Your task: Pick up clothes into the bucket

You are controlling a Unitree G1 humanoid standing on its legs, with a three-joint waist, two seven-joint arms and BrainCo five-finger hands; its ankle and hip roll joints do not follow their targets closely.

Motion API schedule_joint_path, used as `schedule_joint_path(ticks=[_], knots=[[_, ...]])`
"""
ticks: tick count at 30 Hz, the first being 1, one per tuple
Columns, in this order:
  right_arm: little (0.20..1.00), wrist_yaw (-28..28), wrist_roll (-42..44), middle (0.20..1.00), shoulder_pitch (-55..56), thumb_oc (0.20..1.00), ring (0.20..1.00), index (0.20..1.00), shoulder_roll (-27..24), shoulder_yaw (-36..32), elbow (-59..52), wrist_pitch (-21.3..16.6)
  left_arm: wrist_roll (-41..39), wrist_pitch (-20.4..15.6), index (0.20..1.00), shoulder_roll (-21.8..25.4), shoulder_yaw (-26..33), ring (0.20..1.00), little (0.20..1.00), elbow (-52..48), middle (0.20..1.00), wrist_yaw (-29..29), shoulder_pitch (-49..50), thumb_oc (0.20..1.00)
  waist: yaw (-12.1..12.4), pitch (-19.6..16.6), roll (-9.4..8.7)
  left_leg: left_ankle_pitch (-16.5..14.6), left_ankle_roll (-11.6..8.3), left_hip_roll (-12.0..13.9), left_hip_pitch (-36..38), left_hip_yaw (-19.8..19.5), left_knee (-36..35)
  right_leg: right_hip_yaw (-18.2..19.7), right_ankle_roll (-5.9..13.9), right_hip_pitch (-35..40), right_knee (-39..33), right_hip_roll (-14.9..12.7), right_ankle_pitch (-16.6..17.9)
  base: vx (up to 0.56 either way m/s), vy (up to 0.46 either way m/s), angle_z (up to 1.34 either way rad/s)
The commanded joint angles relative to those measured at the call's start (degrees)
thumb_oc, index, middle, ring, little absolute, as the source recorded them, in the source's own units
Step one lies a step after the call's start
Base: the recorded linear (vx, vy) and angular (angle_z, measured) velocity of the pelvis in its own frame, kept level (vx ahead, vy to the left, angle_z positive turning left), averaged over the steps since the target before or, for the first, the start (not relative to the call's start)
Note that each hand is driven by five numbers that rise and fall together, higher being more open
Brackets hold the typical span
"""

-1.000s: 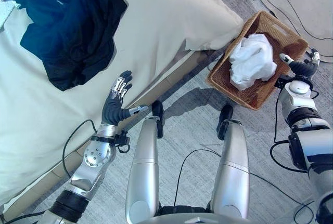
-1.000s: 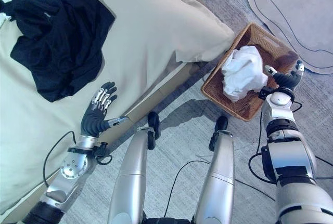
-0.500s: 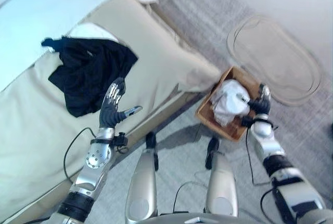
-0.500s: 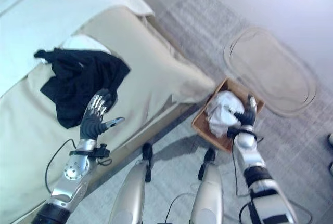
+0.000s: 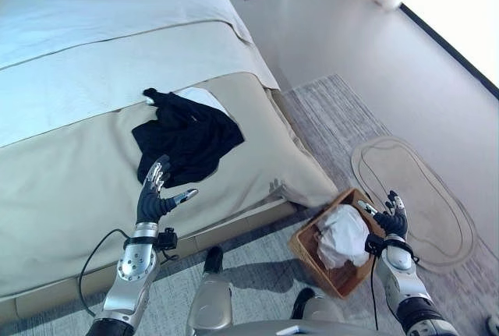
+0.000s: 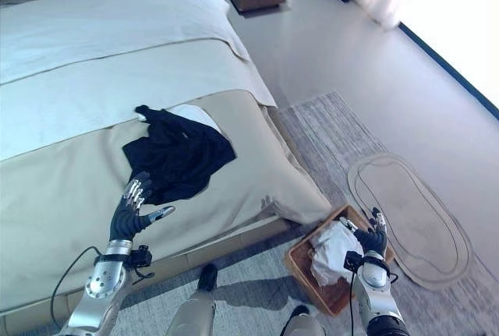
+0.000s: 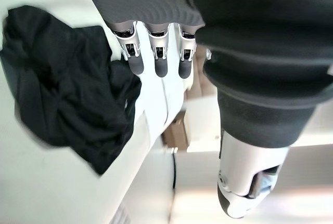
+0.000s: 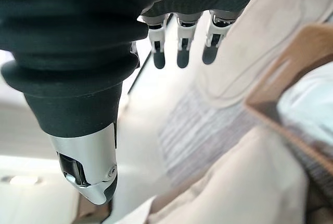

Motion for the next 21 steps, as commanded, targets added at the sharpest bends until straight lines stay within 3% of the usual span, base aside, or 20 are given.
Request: schedule_joint_path(ticks=[1, 9, 10, 11, 12, 16, 17, 19, 21], knots=[[1.000, 0.8, -0.3, 1.000, -0.1, 1.000, 1.000, 1.000, -0.1, -2.3, -4.2, -2.9, 4.0, -1.4, 1.000, 1.8, 3.0, 1.000, 1.000, -0.3, 1.000, 0.1, -2.9, 1.000, 0.4, -1.6, -2.76, -0.5, -2.50, 1.9, 1.2, 8.3, -1.3, 2.5, -1.09, -1.2, -4.5, 0.2, 6.3, 0.11, 0.134, 0.18], [1.000, 2.4, 1.9, 1.000, 0.6, 1.000, 1.000, 1.000, 2.9, -3.4, -3.1, -2.1, 6.8, -0.5, 1.000, 2.0, 5.1, 1.000, 1.000, -1.3, 1.000, -0.1, -1.4, 1.000, 1.0, -5.0, -4.04, -3.7, 0.14, -2.3, 3.2, 10.7, -0.5, 3.6, 1.78, 1.1, -5.4, -4.6, 9.8, 0.14, 0.173, 0.07], [1.000, 2.4, 2.5, 1.000, 0.5, 1.000, 1.000, 1.000, 3.2, -3.6, -2.7, -1.9, 8.5, -0.3, 1.000, 2.3, 5.8, 1.000, 1.000, -1.4, 1.000, 0.8, -1.3, 1.000, 1.0, -5.3, -4.21, -4.6, 1.13, -3.7, 3.9, 11.5, -0.4, 4.6, 2.70, 0.4, -4.2, -6.4, 11.7, 0.12, 0.247, -0.03], [1.000, 2.4, 2.5, 1.000, 0.4, 1.000, 1.000, 1.000, 3.2, -3.5, -2.7, -1.9, 8.6, -0.2, 1.000, 2.3, 5.9, 1.000, 1.000, -1.4, 1.000, 0.8, -1.3, 1.000, 1.1, -5.4, -4.31, -4.7, 1.24, -3.8, 3.9, 11.7, -0.4, 4.8, 2.82, 0.3, -4.1, -6.6, 11.7, 0.14, 0.336, -0.06], [1.000, 2.5, 3.0, 1.000, 0.1, 1.000, 1.000, 1.000, 3.4, -3.1, -3.0, -1.9, 9.2, 0.0, 1.000, 2.5, 6.4, 1.000, 1.000, -1.3, 1.000, 1.3, -1.2, 1.000, 1.0, -5.0, -4.15, -5.8, 2.74, -5.0, 4.8, 12.2, 0.0, 7.5, 2.79, -1.2, 0.1, -8.2, 12.5, 0.05, 0.172, -0.07], [1.000, 2.6, 3.5, 1.000, -0.8, 1.000, 1.000, 1.000, 4.2, -2.0, -3.0, -1.9, 9.5, 0.1, 1.000, 3.2, 7.1, 1.000, 1.000, -1.4, 1.000, 2.1, -1.3, 1.000, 0.7, -3.7, -3.98, -6.2, 4.67, -6.0, 5.8, 13.1, 0.0, 10.3, 1.92, -3.9, 5.9, -9.3, 13.6, 0.04, 0.178, -0.09], [1.000, 2.8, 3.5, 1.000, -0.8, 1.000, 1.000, 1.000, 4.5, -1.6, -3.3, -1.8, 9.6, 0.2, 1.000, 3.3, 7.3, 1.000, 1.000, -1.6, 1.000, 2.2, -1.2, 1.000, 0.6, -3.3, -3.97, -6.3, 4.85, -6.0, 6.0, 13.2, 0.0, 11.2, 1.64, -4.8, 6.8, -8.7, 13.4, 0.01, 0.105, -0.26], [1.000, 3.4, 3.5, 1.000, -0.6, 1.000, 1.000, 1.000, 4.6, -1.0, -3.7, -1.7, 9.1, 0.0, 1.000, 3.0, 7.4, 1.000, 1.000, -1.1, 1.000, 2.2, -1.6, 1.000, -0.2, -2.2, -4.16, -5.4, 4.74, -5.7, 6.4, 12.8, -1.3, 14.7, 0.76, -7.5, 4.3, -3.7, 10.9, -0.02, 0.019, -0.24], [1.000, 3.8, 4.2, 1.000, 0.1, 1.000, 1.000, 1.000, 4.7, -0.9, -3.2, -1.7, 9.0, 0.0, 1.000, 2.4, 7.6, 1.000, 1.000, -1.0, 1.000, 2.2, -1.2, 1.000, 0.2, -2.2, -4.65, -5.2, 4.16, -5.3, 6.0, 13.3, -1.7, 12.5, 0.26, -7.0, -0.7, -2.1, 9.7, -0.01, -0.046, -0.10]])
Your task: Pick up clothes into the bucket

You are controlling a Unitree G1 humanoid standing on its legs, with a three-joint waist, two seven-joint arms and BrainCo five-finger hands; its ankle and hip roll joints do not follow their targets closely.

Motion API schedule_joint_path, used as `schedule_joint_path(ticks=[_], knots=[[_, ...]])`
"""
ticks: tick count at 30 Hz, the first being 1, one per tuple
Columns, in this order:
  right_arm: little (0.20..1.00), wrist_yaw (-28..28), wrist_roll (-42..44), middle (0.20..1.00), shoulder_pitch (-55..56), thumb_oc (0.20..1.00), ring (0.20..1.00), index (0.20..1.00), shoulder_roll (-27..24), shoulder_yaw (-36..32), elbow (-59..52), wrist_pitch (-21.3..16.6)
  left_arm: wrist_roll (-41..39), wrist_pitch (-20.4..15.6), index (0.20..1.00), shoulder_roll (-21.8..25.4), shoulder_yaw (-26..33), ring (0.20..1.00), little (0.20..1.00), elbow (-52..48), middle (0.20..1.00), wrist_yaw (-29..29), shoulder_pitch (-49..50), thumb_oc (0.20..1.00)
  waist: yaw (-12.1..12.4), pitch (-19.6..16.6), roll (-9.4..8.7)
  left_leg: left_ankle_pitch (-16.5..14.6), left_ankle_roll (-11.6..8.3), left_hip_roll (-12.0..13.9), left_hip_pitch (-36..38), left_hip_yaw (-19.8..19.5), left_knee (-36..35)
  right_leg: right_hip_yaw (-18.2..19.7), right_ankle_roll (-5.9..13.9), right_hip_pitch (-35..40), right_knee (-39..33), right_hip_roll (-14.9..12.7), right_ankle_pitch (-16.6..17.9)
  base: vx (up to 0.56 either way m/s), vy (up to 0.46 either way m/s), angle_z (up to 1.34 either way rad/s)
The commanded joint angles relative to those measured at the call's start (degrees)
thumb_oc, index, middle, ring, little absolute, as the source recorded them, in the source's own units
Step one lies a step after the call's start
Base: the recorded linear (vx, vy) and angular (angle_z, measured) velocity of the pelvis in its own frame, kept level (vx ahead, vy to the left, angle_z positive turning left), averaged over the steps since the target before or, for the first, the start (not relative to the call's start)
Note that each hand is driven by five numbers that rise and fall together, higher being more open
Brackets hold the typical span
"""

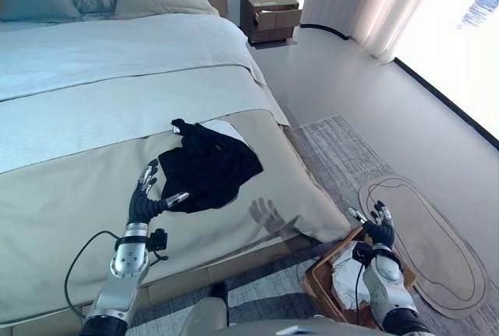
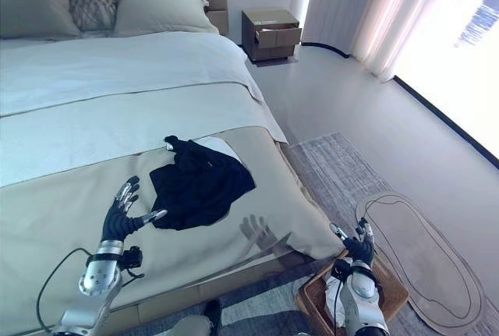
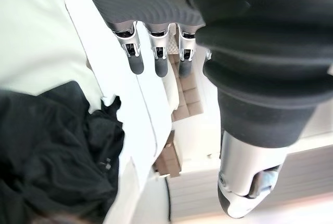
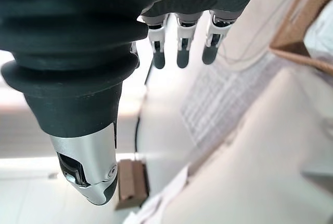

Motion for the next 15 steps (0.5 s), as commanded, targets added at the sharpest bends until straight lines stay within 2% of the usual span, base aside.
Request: schedule_joint_path(ticks=[1, 3, 4, 7, 8, 9, 12, 13, 14, 15], knots=[[1.000, 0.8, 1.4, 1.000, -2.9, 1.000, 1.000, 1.000, -1.7, -2.0, -1.7, -2.0, 1.7, -2.3, 1.000, -0.2, 3.0, 1.000, 1.000, -3.7, 1.000, 0.7, -0.8, 1.000, 0.2, 2.9, -1.17, -1.9, -0.49, 0.2, 3.2, 3.7, -2.0, -3.2, 0.56, 0.9, -11.4, 5.8, 4.8, 0.02, -0.058, -0.08], [1.000, 0.7, 1.6, 1.000, -2.5, 1.000, 1.000, 1.000, -1.8, -1.8, -0.7, -2.2, 1.6, -2.2, 1.000, -1.1, 2.6, 1.000, 1.000, -2.9, 1.000, 0.9, -1.1, 1.000, -0.1, 2.7, -1.52, -1.6, -1.03, 0.5, 3.0, 3.5, -2.0, -1.9, 0.73, 1.8, -13.9, 7.5, 4.4, 0.02, -0.097, 0.07], [1.000, 0.5, 1.0, 1.000, -2.1, 1.000, 1.000, 1.000, -2.3, -1.6, -0.8, -2.0, 0.7, -2.3, 1.000, -1.7, 2.5, 1.000, 1.000, -2.9, 1.000, 0.6, -0.8, 1.000, 0.1, 2.6, -1.44, -1.3, -1.82, 1.5, 2.9, 3.9, -1.9, -2.2, 0.81, 2.5, -15.7, 8.1, 4.8, 0.01, -0.106, 0.28], [1.000, 0.4, 1.5, 1.000, -0.9, 1.000, 1.000, 1.000, -2.5, -2.0, -1.1, -2.2, 0.8, -2.1, 1.000, -1.8, 2.4, 1.000, 1.000, -2.5, 1.000, 0.5, -0.4, 1.000, -0.1, 2.3, -1.44, -1.4, -2.53, 2.4, 3.1, 4.0, -1.7, -2.0, 0.44, 3.4, -17.0, 8.9, 4.5, 0.03, -0.135, -0.11], [1.000, 0.9, 2.0, 1.000, 0.0, 1.000, 1.000, 1.000, -2.6, -2.2, -1.8, -2.3, 0.8, -1.8, 1.000, -1.7, 2.4, 1.000, 1.000, -2.2, 1.000, 0.3, -0.4, 1.000, -0.6, 2.4, -1.70, -1.9, -3.43, 3.0, 2.0, 3.5, 1.5, -1.4, -0.33, 3.9, -17.3, 9.7, 3.9, -0.01, -0.084, 0.05], [1.000, 0.9, 2.0, 1.000, 0.1, 1.000, 1.000, 1.000, -2.6, -2.2, -1.8, -2.3, 0.8, -1.8, 1.000, -1.7, 2.4, 1.000, 1.000, -2.2, 1.000, 0.3, -0.4, 1.000, -0.6, 2.4, -1.62, -2.1, -3.48, 3.1, 1.7, 3.4, 2.0, -1.5, -0.37, 3.9, -17.3, 9.8, 3.9, -0.01, -0.129, 0.01], [1.000, 1.7, 1.9, 1.000, 1.2, 1.000, 1.000, 1.000, -3.8, -2.3, -2.9, -2.6, 0.5, -2.1, 1.000, -1.8, 3.0, 1.000, 1.000, -2.3, 1.000, 0.3, -0.1, 1.000, -0.5, 3.8, -1.54, -4.8, -4.60, 2.9, -1.3, 1.0, 12.7, -0.6, -1.95, 4.3, -16.4, 10.4, 2.8, -0.01, -0.062, -0.08], [1.000, 1.1, 2.0, 1.000, 1.0, 1.000, 1.000, 1.000, -4.1, -2.7, -3.0, -2.7, 0.5, -2.0, 1.000, -2.0, 3.3, 1.000, 1.000, -1.9, 1.000, 0.8, -0.3, 1.000, -0.4, 4.4, -1.04, -3.9, -5.66, 4.4, -2.5, -1.2, 12.1, 0.3, -1.65, 4.7, -16.3, 10.6, 2.3, 0.00, 0.034, -0.12], [1.000, 1.1, 1.9, 1.000, 1.0, 1.000, 1.000, 1.000, -4.2, -2.7, -3.1, -2.6, 0.6, -2.0, 1.000, -2.0, 3.3, 1.000, 1.000, -1.8, 1.000, 0.9, -0.3, 1.000, -0.4, 4.4, -1.02, -3.8, -5.74, 4.5, -2.4, -1.2, 11.9, 0.3, -1.69, 4.7, -16.3, 10.6, 2.3, 0.06, 0.132, -0.04], [1.000, 0.8, 2.4, 1.000, 1.3, 1.000, 1.000, 1.000, -4.3, -3.6, -3.8, -2.9, 1.2, -1.8, 1.000, -2.0, 3.8, 1.000, 1.000, -1.8, 1.000, 1.5, 0.3, 1.000, -0.4, 4.3, -0.21, -0.6, -6.69, 6.6, -3.2, -3.2, 6.2, 1.0, -0.75, 4.9, -16.9, 10.5, 2.3, 0.08, 0.146, 0.01]])
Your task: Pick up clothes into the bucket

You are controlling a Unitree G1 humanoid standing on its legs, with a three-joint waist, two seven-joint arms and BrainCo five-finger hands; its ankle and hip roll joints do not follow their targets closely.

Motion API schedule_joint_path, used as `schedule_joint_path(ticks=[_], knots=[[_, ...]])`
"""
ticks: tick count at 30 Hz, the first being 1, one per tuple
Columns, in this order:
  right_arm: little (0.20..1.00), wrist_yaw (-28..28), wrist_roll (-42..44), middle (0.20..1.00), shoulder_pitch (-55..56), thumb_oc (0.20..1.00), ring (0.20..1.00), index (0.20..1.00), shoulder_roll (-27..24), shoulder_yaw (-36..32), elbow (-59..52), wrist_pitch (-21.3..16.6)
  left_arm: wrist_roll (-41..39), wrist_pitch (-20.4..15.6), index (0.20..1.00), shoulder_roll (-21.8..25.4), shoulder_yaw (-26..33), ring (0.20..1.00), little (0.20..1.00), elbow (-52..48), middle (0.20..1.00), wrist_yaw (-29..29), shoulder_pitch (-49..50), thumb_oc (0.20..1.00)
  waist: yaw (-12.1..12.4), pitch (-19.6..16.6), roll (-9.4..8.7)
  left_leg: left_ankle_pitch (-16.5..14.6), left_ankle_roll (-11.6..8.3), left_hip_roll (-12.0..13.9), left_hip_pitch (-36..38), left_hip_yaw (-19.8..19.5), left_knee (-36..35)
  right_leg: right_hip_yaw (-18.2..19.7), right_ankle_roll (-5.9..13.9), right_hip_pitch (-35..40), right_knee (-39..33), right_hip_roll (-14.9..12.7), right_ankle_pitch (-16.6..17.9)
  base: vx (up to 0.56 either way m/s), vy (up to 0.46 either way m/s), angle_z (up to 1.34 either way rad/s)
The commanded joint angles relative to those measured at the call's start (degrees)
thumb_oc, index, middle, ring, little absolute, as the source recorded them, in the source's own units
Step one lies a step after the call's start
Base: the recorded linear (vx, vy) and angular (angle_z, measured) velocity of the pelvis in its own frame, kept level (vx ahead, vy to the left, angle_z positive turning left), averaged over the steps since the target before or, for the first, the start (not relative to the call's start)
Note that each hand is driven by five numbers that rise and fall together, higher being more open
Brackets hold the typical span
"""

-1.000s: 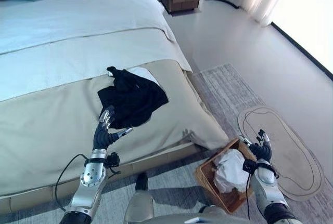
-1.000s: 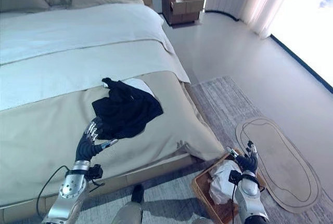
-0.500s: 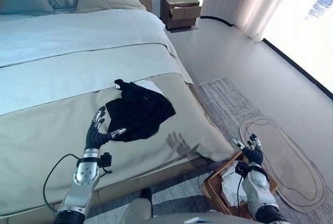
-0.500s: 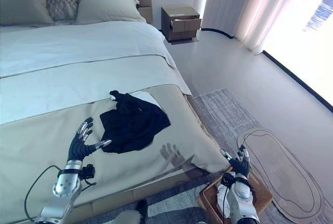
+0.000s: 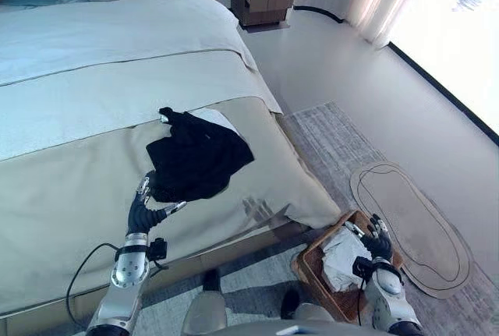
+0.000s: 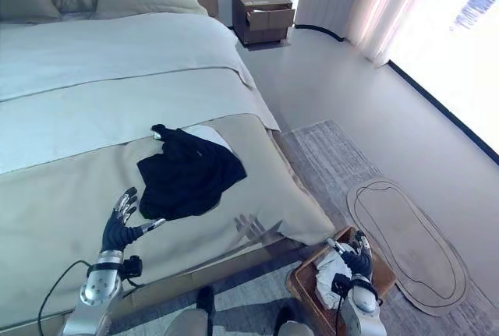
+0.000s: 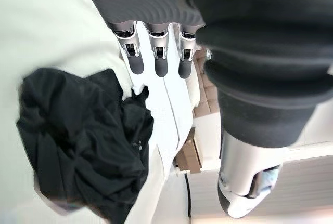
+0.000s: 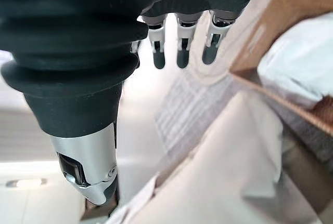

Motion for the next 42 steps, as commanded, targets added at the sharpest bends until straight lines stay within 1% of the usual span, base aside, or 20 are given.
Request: schedule_joint_path(ticks=[1, 2, 3, 5, 8, 9, 10, 14, 15, 20, 22, 23, 24, 25, 26, 27, 30, 34, 40, 42], knots=[[1.000, -0.9, 1.7, 1.000, -2.2, 1.000, 1.000, 1.000, -2.3, -3.3, -5.5, -3.2, 1.7, -1.9, 1.000, 1.3, 3.4, 1.000, 1.000, -2.9, 1.000, 2.1, -1.9, 1.000, 0.0, 1.2, -0.88, 1.0, -1.52, 2.4, -4.6, -4.3, 1.9, 1.7, 2.36, 1.4, -1.9, -1.6, 3.7, 0.07, 0.146, -0.01], [1.000, -0.9, 1.6, 1.000, -2.2, 1.000, 1.000, 1.000, -2.3, -3.3, -5.5, -3.1, 1.7, -2.0, 1.000, 1.3, 3.3, 1.000, 1.000, -2.9, 1.000, 2.2, -1.9, 1.000, 0.0, 1.2, -0.89, 1.3, -1.58, 2.4, -4.5, -4.3, 1.4, 1.7, 2.32, 1.3, -1.9, -1.6, 3.7, 0.05, 0.168, -0.11], [1.000, -1.0, 1.7, 1.000, -1.9, 1.000, 1.000, 1.000, -2.1, -3.8, -6.7, -3.2, 2.7, -1.9, 1.000, 1.6, 3.4, 1.000, 1.000, -2.5, 1.000, 3.0, -2.2, 1.000, -0.8, 1.3, -0.17, 1.4, -1.69, 2.8, -4.6, -2.8, -0.1, 1.9, 2.96, 1.0, -1.8, -2.8, 3.5, 0.04, 0.178, -0.30], [1.000, -1.5, 1.7, 1.000, -2.3, 1.000, 1.000, 1.000, -1.6, -3.9, -7.2, -3.3, 3.9, -2.1, 1.000, 1.7, 2.9, 1.000, 1.000, -1.4, 1.000, 4.2, -2.9, 1.000, -0.8, 1.9, -0.18, 1.0, -1.08, 1.6, -5.4, -1.6, 0.2, 3.2, 3.49, -0.9, -1.4, -4.5, 4.2, -0.03, 0.220, -0.27], [1.000, -2.0, 2.4, 1.000, -3.4, 1.000, 1.000, 1.000, -1.1, -3.7, -7.4, -3.7, 6.8, -2.2, 1.000, 3.0, 2.4, 1.000, 1.000, -1.0, 1.000, 6.4, -4.0, 1.000, -1.0, 3.6, -0.76, 0.2, -0.25, 0.8, -7.5, 0.0, 1.9, 4.4, 3.95, -4.0, -0.1, -6.2, 5.0, -0.14, 0.144, -0.33], [1.000, -2.4, 2.8, 1.000, -5.9, 1.000, 1.000, 1.000, -0.8, -2.1, -7.3, -4.1, 9.9, -1.9, 1.000, 4.6, 1.7, 1.000, 1.000, 0.8, 1.000, 9.2, -6.2, 1.000, -1.1, 6.0, -1.24, -0.1, 0.38, 0.4, -10.1, 1.5, 3.3, 5.6, 4.27, -7.7, 0.9, -7.1, 6.2, -0.20, 0.127, -0.33], [1.000, -2.7, 2.9, 1.000, -7.0, 1.000, 1.000, 1.000, -0.8, -1.4, -7.1, -4.0, 10.5, -2.0, 1.000, 4.9, 1.6, 1.000, 1.000, 1.9, 1.000, 10.4, -7.5, 1.000, -0.8, 6.7, -1.60, -0.3, 0.65, 0.4, -11.8, 2.3, 4.6, 6.1, 4.36, -9.6, 1.4, -7.5, 6.7, -0.22, 0.167, -0.38], [1.000, -3.2, 2.2, 1.000, -9.0, 1.000, 1.000, 1.000, -0.8, 0.8, -8.0, -4.1, 15.1, -0.7, 1.000, 5.9, 0.9, 1.000, 1.000, 4.7, 1.000, 14.1, -10.3, 1.000, -0.9, 8.7, -2.09, -0.4, 1.17, 0.4, -14.1, 3.3, 5.4, 6.6, 4.40, -12.6, 1.7, -8.0, 7.6, -0.05, 0.073, -0.27], [1.000, -3.6, 2.2, 1.000, -10.4, 1.000, 1.000, 1.000, -0.9, 1.8, -8.0, -4.3, 17.0, 0.2, 1.000, 6.4, 0.7, 1.000, 1.000, 7.2, 1.000, 16.4, -13.2, 1.000, -1.2, 10.2, -2.54, -0.1, 1.24, 0.4, -15.7, 3.4, 5.8, 6.3, 4.37, -14.2, 1.9, -8.2, 7.9, -0.08, 0.050, -0.12], [1.000, -4.7, 1.9, 1.000, -13.4, 1.000, 1.000, 1.000, -1.5, 3.7, -9.3, -4.6, 19.5, 2.3, 1.000, 8.0, -0.5, 1.000, 1.000, 11.7, 1.000, 20.7, -20.5, 1.000, -2.1, 12.5, -3.30, 0.6, 1.11, 0.5, -19.1, 3.0, 6.4, 5.8, 4.22, -17.8, 2.8, -8.2, 8.1, -0.06, 0.009, -0.04], [1.000, -5.8, 1.5, 1.000, -15.9, 1.000, 1.000, 1.000, -2.4, 4.8, -10.4, -5.0, 21.5, 4.9, 1.000, 10.3, -2.2, 1.000, 1.000, 16.3, 1.000, 23.9, -26.6, 1.000, -2.9, 14.3, -3.74, 0.7, 1.06, 0.6, -21.9, 2.7, 7.8, 5.9, 4.08, -20.5, 4.4, -8.0, 7.9, -0.06, -0.010, 0.02], [1.000, -5.8, 1.5, 1.000, -16.1, 1.000, 1.000, 1.000, -2.4, 4.7, -10.4, -5.0, 21.5, 4.9, 1.000, 10.3, -2.3, 1.000, 1.000, 16.5, 1.000, 24.0, -26.9, 1.000, -2.8, 14.3, -3.70, 0.5, 1.05, 0.6, -22.2, 2.6, 8.1, 5.9, 4.07, -20.7, 4.6, -7.9, 7.8, -0.05, 0.001, 0.09], [1.000, -6.6, 0.9, 1.000, -17.7, 1.000, 1.000, 1.000, -3.1, 5.6, -11.3, -5.4, 23.8, 6.9, 1.000, 12.5, -3.8, 1.000, 1.000, 20.1, 1.000, 25.9, -31.2, 1.000, -3.5, 15.8, -3.79, 0.0, 0.96, 0.5, -24.1, 2.4, 10.1, 6.4, 3.93, -22.7, 6.4, -7.7, 7.4, -0.04, 0.004, 0.09], [1.000, -6.6, 0.9, 1.000, -17.7, 1.000, 1.000, 1.000, -3.1, 5.5, -11.2, -5.4, 23.8, 6.9, 1.000, 12.5, -3.9, 1.000, 1.000, 20.2, 1.000, 26.0, -31.4, 1.000, -3.4, 15.7, -3.77, 0.0, 0.96, 0.5, -24.3, 2.3, 10.2, 6.4, 3.93, -22.8, 6.5, -7.6, 7.3, -0.06, 0.012, -0.02], [1.000, -7.0, 0.4, 1.000, -18.7, 1.000, 1.000, 1.000, -3.7, 6.0, -11.7, -5.8, 25.9, 9.2, 1.000, 14.5, -5.2, 1.000, 1.000, 23.4, 1.000, 27.9, -34.7, 1.000, -4.0, 16.5, -3.87, -0.2, 0.94, 0.5, -25.5, 2.1, 11.2, 6.6, 3.81, -24.2, 7.7, -7.5, 7.0, 0.00, 0.000, 0.00], [1.000, -7.0, 0.4, 1.000, -18.7, 1.000, 1.000, 1.000, -3.6, 6.0, -11.7, -5.8, 25.9, 9.2, 1.000, 14.5, -5.2, 1.000, 1.000, 23.5, 1.000, 27.9, -34.8, 1.000, -4.0, 16.5, -3.86, -0.2, 0.94, 0.5, -25.6, 2.1, 11.2, 6.6, 3.81, -24.3, 7.7, -7.5, 7.0, -0.04, 0.012, 0.05], [1.000, -7.4, -0.3, 1.000, -18.9, 1.000, 1.000, 1.000, -4.8, 6.6, -12.8, -6.4, 29.4, 12.2, 1.000, 17.9, -6.7, 1.000, 1.000, 27.3, 1.000, 30.4, -39.1, 1.000, -5.1, 18.0, -4.04, -0.9, 1.07, 0.4, -29.1, 1.6, 14.5, 7.1, 3.56, -27.5, 10.7, -7.2, 6.0, -0.04, 0.011, -0.01], [1.000, -7.2, 0.0, 1.000, -18.5, 1.000, 1.000, 1.000, -5.4, 6.7, -13.4, -6.9, 31.4, 14.0, 1.000, 19.9, -7.6, 1.000, 1.000, 28.5, 1.000, 31.3, -40.9, 1.000, -5.7, 18.3, -4.03, -1.7, 1.23, 0.3, -31.9, 1.2, 17.0, 7.7, 3.48, -30.5, 13.1, -7.1, 5.4, -0.01, 0.007, 0.01], [1.000, -6.0, 0.9, 1.000, -18.1, 1.000, 1.000, 1.000, -6.8, 7.5, -14.0, -8.0, 34.8, 17.6, 1.000, 23.8, -11.8, 1.000, 1.000, 36.1, 1.000, 32.3, -46.8, 1.000, -7.3, 18.4, -4.38, -2.8, 1.49, 0.4, -36.9, 0.9, 21.1, 8.6, 3.40, -35.5, 16.2, -6.7, 4.8, 0.00, 0.006, -0.01], [1.000, -5.8, 1.0, 1.000, -18.2, 1.000, 1.000, 1.000, -7.0, 7.4, -14.3, -8.1, 35.2, 17.8, 1.000, 24.3, -12.2, 1.000, 1.000, 36.3, 1.000, 32.2, -47.6, 1.000, -7.5, 18.4, -4.37, -2.9, 1.55, 0.5, -37.6, 0.8, 21.4, 8.6, 3.45, -36.4, 16.5, -6.6, 4.9, -0.01, 0.011, -0.02]])
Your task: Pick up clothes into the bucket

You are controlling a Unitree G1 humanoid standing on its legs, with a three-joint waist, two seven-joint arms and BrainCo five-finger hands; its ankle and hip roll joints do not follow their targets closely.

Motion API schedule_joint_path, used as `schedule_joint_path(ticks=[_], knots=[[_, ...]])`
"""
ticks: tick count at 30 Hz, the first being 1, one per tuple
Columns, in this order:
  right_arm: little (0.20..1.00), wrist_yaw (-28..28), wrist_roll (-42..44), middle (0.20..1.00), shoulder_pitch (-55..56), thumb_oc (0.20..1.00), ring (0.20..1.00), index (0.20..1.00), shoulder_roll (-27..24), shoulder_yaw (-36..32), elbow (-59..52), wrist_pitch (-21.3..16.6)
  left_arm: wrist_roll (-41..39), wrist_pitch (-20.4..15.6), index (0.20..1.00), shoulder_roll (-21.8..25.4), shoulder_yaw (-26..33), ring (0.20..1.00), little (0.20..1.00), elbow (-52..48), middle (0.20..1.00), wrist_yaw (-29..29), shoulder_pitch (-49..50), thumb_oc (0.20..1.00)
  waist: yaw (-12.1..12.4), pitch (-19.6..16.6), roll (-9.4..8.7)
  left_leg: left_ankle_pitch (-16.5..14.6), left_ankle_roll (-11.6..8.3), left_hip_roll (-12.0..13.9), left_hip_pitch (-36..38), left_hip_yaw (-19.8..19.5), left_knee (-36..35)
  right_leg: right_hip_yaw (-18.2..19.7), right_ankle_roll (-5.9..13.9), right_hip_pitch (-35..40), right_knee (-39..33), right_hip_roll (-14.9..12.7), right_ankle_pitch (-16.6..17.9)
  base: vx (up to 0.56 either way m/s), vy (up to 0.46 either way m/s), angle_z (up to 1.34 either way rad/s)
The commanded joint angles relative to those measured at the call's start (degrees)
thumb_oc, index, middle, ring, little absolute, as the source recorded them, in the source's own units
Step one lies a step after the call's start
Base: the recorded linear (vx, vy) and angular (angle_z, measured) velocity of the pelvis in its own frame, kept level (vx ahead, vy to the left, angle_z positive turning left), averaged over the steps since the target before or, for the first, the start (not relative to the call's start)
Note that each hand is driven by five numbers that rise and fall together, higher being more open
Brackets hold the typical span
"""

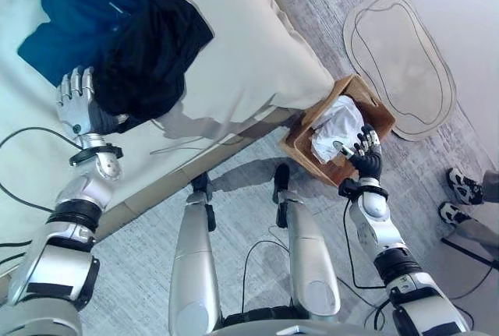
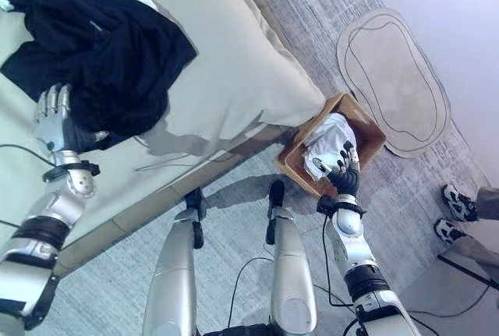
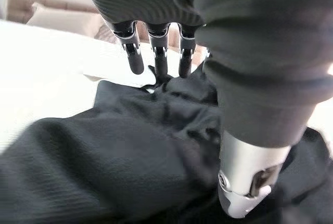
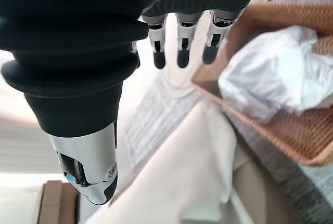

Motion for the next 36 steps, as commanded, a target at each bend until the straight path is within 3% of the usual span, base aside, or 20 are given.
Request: schedule_joint_path(ticks=[1, 8, 10, 12, 13, 21, 27, 36], knots=[[1.000, 0.3, 0.3, 1.000, 2.6, 1.000, 1.000, 1.000, -3.3, -0.4, -6.4, -3.8, 2.2, 1.2, 1.000, 3.8, 0.3, 1.000, 1.000, 1.2, 1.000, 2.0, -3.0, 1.000, -0.3, -0.4, -1.33, -1.4, 0.93, 0.4, -4.3, -1.4, 5.0, 0.3, 3.17, 0.5, 0.3, -3.4, 2.3, -0.02, 0.014, -0.05], [1.000, 0.3, -0.1, 1.000, 1.6, 1.000, 1.000, 1.000, -4.4, -0.3, -6.9, -3.4, 1.7, 2.0, 1.000, 5.5, -2.9, 1.000, 1.000, 6.0, 1.000, -1.7, -6.8, 1.000, -1.0, -0.5, -1.64, -1.5, 1.22, 0.5, -7.0, -1.3, 5.8, 0.5, 3.60, -2.3, 0.2, -3.3, 3.3, -0.01, 0.031, -0.06], [1.000, 0.5, -0.2, 1.000, 1.5, 1.000, 1.000, 1.000, -4.3, -0.5, -6.7, -3.2, 2.1, 2.0, 0.755, 5.2, -3.5, 0.755, 0.755, 6.0, 0.755, -3.3, -7.5, 0.755, -1.0, -0.4, -1.68, -1.7, 1.40, 0.5, -7.3, -1.0, 6.2, 0.7, 3.67, -2.6, 0.2, -3.3, 3.4, 0.00, 0.024, -0.03], [1.000, 0.6, -0.7, 1.000, 1.2, 1.000, 1.000, 1.000, -4.1, -0.8, -6.3, -2.6, 2.9, 2.0, 0.297, 4.9, -4.5, 0.297, 0.297, 5.9, 0.297, -5.2, -7.9, 0.297, -0.9, -0.4, -1.63, -1.7, 1.54, 0.4, -7.4, -0.8, 5.9, 0.5, 3.90, -2.8, 0.1, -3.6, 3.5, 0.00, 0.038, 0.02], [1.000, 0.8, -0.8, 1.000, 1.0, 1.000, 1.000, 1.000, -3.9, -0.8, -5.9, -2.5, 3.1, 2.0, 0.200, 4.6, -4.6, 0.200, 0.200, 6.5, 0.200, -5.5, -7.8, 0.200, -1.0, -0.4, -1.61, -1.7, 1.59, 0.3, -7.3, -0.7, 5.9, 0.5, 3.91, -2.9, 0.1, -3.7, 3.5, 0.00, 0.000, 0.00], [1.000, 1.7, -1.1, 1.000, 1.0, 1.000, 1.000, 1.000, -3.5, -1.2, -5.4, -2.1, 3.4, 1.3, 0.200, 3.8, -3.9, 0.200, 0.200, 6.2, 0.200, -7.1, -6.0, 0.200, -0.8, -1.1, -1.61, -1.7, 1.68, 0.0, -6.3, -0.2, 5.0, 0.2, 4.06, -2.0, -0.7, -4.1, 3.8, 0.00, 0.008, 0.00], [1.000, 1.9, -1.9, 1.000, 1.7, 1.000, 1.000, 1.000, -3.0, -1.6, -4.5, -1.6, 2.7, -0.1, 0.200, 2.0, -1.3, 0.200, 0.200, 3.3, 0.200, -7.8, -0.9, 0.200, 0.0, -2.4, -1.14, -1.0, 1.47, -0.2, -1.3, 0.0, 1.3, -0.7, 4.19, 2.6, -3.0, -4.7, 4.1, 0.02, -0.008, 0.00], [1.000, 2.6, -4.0, 1.000, 4.3, 1.000, 1.000, 1.000, -2.3, -4.6, -2.1, 0.8, -0.4, -7.3, 0.200, -5.1, 6.7, 0.200, 0.200, -17.5, 0.200, -11.6, 16.2, 0.200, 3.5, -5.8, 0.38, 0.9, 0.60, -0.3, 12.7, -0.5, -8.5, -3.3, 4.41, 16.3, -10.0, -5.3, 5.0, 0.09, -0.048, 0.03]])
